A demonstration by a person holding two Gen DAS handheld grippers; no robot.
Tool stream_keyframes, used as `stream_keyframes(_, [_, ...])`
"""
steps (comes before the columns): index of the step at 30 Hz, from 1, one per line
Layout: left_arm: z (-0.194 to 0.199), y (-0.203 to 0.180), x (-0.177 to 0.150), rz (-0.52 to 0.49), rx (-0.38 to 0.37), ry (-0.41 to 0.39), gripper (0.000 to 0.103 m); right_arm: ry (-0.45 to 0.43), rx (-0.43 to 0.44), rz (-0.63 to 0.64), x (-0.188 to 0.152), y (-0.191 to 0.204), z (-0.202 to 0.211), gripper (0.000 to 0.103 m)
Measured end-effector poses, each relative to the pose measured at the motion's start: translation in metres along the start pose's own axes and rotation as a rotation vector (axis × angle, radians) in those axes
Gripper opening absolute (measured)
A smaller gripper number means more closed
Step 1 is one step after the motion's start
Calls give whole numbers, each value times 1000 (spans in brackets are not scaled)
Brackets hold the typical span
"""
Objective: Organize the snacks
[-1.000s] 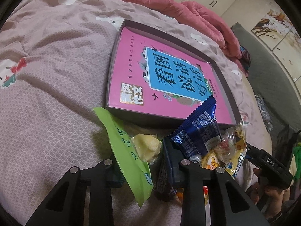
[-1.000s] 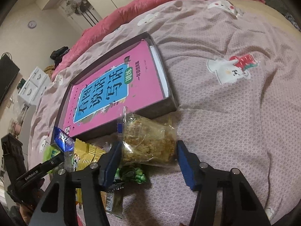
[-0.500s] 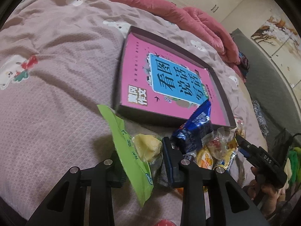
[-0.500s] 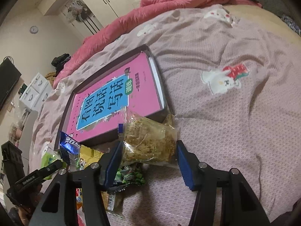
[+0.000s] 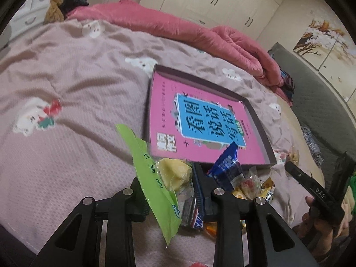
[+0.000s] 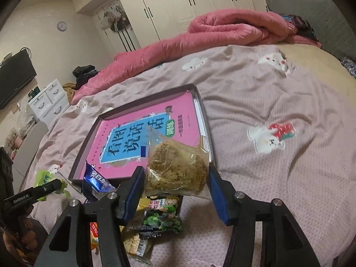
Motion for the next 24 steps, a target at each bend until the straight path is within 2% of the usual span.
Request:
stream_keyframes(13, [6,-5,16,-49,40,-49,33,-47,-19,88,14,17,-5,57])
stream_keyframes(24, [-12,-3,35,-54,40,-70,33,-39,-28,75,23,14,-17,57])
Point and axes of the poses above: each gripper's, at about its wrist camera, not at the fingertips, and z roughly against the way its jaws point, y to its left, x to its top, the point moved 2 cm from there along -z, roughly the way its jaws point, and after that the axes turned 12 degrees about -z, right-handed, at the moved point
